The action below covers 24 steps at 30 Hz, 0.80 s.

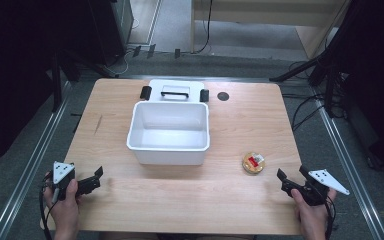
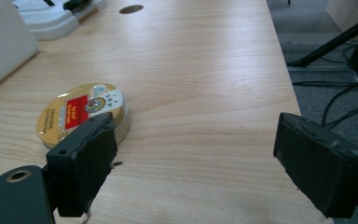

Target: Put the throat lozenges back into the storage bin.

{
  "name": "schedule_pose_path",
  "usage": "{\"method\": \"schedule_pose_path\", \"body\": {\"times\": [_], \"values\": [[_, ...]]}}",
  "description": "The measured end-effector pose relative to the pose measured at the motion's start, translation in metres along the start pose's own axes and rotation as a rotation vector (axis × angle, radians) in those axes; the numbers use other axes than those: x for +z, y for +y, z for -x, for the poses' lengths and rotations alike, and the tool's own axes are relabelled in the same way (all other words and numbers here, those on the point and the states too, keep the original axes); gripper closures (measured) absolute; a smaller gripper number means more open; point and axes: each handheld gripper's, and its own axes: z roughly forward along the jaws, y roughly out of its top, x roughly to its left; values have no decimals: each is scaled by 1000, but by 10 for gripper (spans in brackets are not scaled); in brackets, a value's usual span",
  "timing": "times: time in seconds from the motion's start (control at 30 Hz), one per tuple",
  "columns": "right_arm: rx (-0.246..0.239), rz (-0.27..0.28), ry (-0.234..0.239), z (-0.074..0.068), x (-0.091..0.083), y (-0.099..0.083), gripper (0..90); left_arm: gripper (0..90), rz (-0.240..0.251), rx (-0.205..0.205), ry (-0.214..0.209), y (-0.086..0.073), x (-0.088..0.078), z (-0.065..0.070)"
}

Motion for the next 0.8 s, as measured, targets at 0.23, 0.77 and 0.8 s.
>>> {"method": "schedule_pose_path", "body": {"times": [0.23,0.77,0.8], "values": [[-33,-45,-18,-12,7,6,134,0,0,-24,-15,-1,-2,-3],[-167,-273,10,-31,18,28,136,0,15,-57,-46,-1,-2,-6],[-177,-285,9,-32,18,30,136,0,15,-57,-46,-1,-2,-6]]}}
